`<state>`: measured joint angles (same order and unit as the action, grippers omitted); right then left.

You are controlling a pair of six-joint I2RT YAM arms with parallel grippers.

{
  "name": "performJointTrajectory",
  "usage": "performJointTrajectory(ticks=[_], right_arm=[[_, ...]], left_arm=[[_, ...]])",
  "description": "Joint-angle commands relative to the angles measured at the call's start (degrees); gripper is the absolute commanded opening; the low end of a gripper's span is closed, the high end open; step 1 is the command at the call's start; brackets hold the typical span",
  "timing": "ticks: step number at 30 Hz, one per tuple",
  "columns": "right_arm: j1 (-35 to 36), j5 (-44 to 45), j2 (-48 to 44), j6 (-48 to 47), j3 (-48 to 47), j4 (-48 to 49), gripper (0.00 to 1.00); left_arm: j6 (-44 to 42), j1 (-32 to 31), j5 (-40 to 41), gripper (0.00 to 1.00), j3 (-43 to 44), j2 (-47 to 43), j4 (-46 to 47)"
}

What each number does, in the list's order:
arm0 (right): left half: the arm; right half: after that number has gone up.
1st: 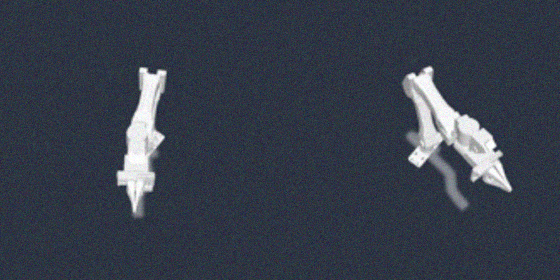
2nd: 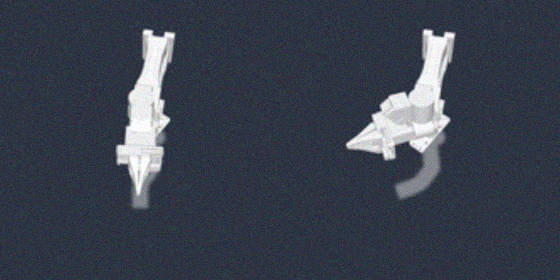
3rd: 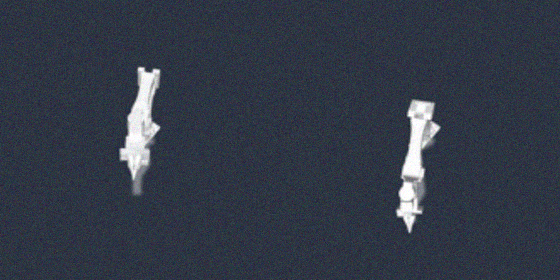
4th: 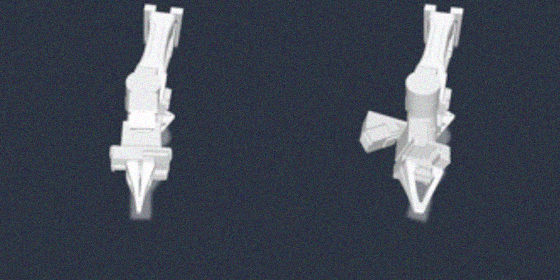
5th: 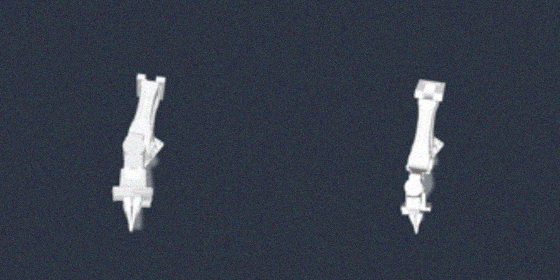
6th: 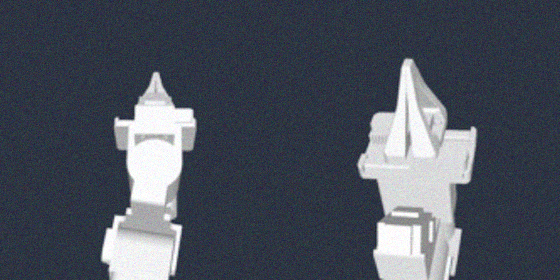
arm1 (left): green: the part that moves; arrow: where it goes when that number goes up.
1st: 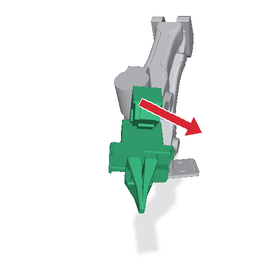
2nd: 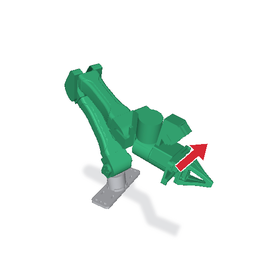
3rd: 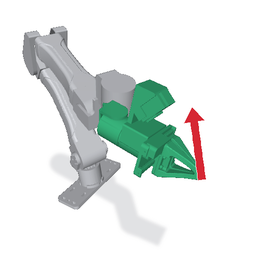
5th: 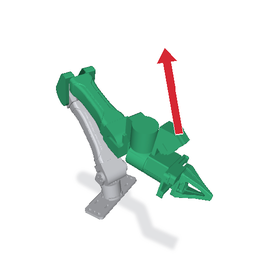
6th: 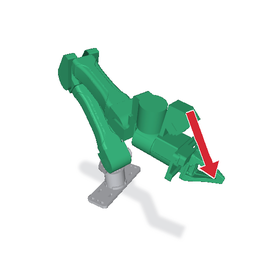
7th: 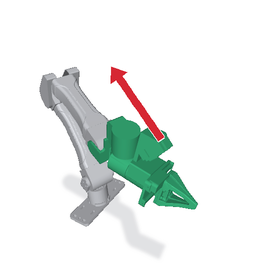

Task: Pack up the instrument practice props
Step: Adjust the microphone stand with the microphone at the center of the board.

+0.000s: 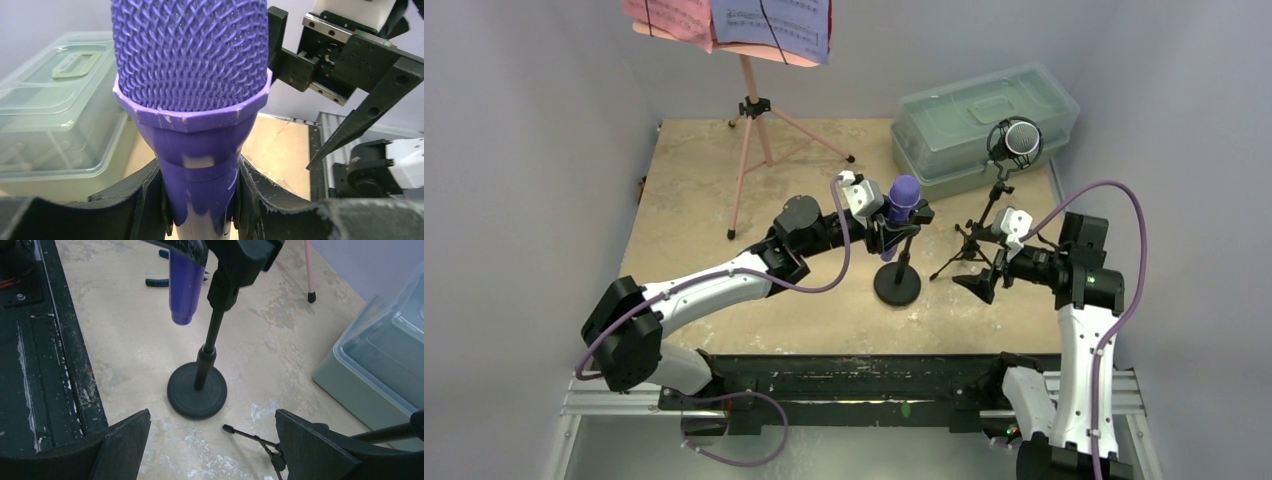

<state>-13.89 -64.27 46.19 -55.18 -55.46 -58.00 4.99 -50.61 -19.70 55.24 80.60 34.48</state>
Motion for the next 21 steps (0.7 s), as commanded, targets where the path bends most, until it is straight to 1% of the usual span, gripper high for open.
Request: performJointTrajectory(ticks=[1, 6, 9, 10, 11, 12, 14, 15, 18, 21], right_arm=[[0.16, -4.70, 1.41, -4.20, -4.71, -3.79, 0.99], [2.60, -5.84, 5.10, -6.02, -8.69, -5.09, 0.99], [6.68, -4.63, 7.15, -6.14, -9.92, -4.55, 0.99], [8.12, -3.90, 7.63, -5.79, -10.13, -4.12, 0.99], [9.53, -3.00, 8.04, -5.21, -10.18, -3.35, 0.99], [10.34, -2.70, 8.37, -4.97, -10.27, -2.76, 0.99], [11.01, -2.39, 8.91, -5.26, -10.67, -2.00, 0.99], [11.11, -2.20, 9.26, -6.19, -11.04, -2.21, 0.99], [11.38, -2.18, 10.54, -8.18, -12.72, -2.86, 0.99], [11.83, -2.33, 12.27, -9.97, -15.16, -3.84, 0.99]], left_arm=[[5.45, 0.84, -7.58, 0.00, 4.17, 0.69, 11.40], [6.49, 1.04, -10.56, 0.00, 3.66, 2.67, 11.29], [6.25, 1.12, -10.93, 0.00, 2.68, 2.90, 10.64], [6.06, 1.13, -10.69, 0.08, 2.29, 2.78, 10.32], [5.85, 1.13, -10.35, 0.18, 1.61, 2.62, 9.93], [5.68, 1.13, -10.08, 0.30, 1.25, 2.37, 9.39], [5.39, 1.13, -9.34, 0.48, 0.29, 1.64, 8.35], [5.38, 1.11, -8.66, 0.54, -0.14, 1.08, 7.92], [4.94, 1.13, -6.27, 0.69, -1.52, -1.32, 5.80], [4.18, 1.13, -3.82, 0.77, -2.45, -3.58, 3.06]])
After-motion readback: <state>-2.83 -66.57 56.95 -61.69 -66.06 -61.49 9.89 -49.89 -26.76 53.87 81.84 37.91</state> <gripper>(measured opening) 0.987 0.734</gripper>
